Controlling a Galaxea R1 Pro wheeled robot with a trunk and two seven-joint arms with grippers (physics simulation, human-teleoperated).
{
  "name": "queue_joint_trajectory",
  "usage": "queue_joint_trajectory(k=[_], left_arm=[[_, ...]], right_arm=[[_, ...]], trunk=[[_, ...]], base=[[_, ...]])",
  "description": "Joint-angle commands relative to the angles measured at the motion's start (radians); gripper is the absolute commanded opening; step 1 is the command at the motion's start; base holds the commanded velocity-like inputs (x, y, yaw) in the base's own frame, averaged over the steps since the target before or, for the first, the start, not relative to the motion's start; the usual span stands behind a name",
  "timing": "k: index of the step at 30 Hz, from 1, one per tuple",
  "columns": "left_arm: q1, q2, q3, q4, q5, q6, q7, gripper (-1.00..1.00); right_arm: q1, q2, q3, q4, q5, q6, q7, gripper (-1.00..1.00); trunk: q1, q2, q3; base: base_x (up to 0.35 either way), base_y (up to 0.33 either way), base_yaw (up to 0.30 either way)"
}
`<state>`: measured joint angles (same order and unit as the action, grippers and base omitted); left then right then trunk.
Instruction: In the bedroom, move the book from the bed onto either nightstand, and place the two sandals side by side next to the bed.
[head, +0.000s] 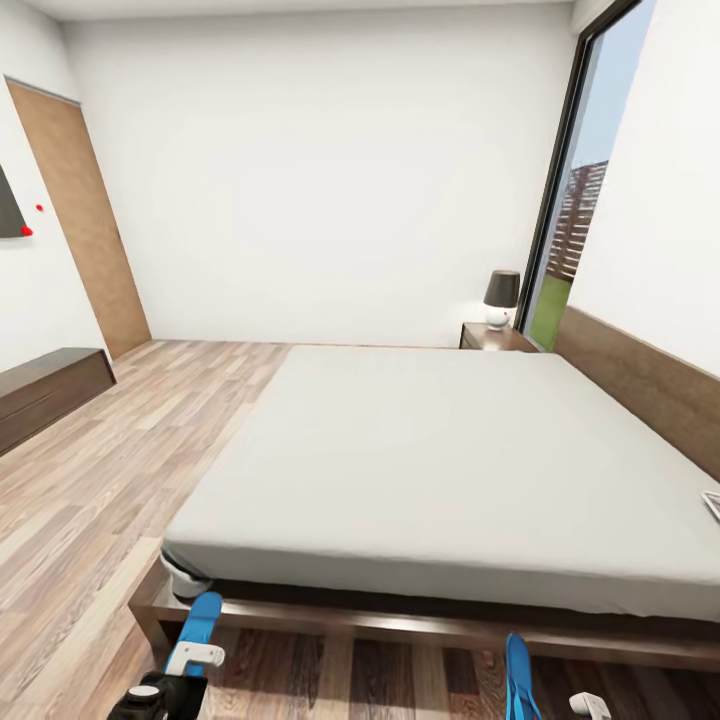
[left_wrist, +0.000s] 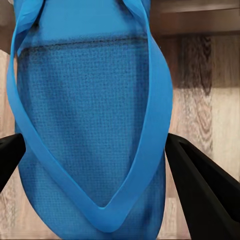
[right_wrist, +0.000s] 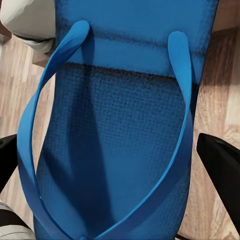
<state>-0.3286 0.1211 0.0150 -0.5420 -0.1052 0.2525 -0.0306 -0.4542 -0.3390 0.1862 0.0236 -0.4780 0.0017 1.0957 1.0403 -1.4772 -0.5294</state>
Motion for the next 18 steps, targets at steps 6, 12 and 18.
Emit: queue_joint_trajectory(k=[6,12,18], left_arm=[[-0.004,-0.028,-0.001,-0.066,-0.009,0.067,-0.004,-1.00],[-0.004,-0.033,-0.001,-0.067,-0.006,0.057,-0.007,-1.00],[-0.004,-0.034,-0.001,-0.066,-0.004,0.049,-0.008,-1.00]], right_arm=[[-0.001,0.000,0.008,0.002,-0.010,0.000,0.004,-1.00],[-0.001,0.000,0.007,0.002,-0.010,0.001,0.004,-1.00],[-0.001,-0.061,0.005,-0.004,-0.011,0.007,0.010,-1.00]], trunk=[[0.023,-0.043,-0.020],[0.046,-0.085,-0.039],[0.069,-0.127,-0.058]], base=[[0.000,0.000,0.000],[0.000,0.000,0.000],[0.000,0.000,0.000]])
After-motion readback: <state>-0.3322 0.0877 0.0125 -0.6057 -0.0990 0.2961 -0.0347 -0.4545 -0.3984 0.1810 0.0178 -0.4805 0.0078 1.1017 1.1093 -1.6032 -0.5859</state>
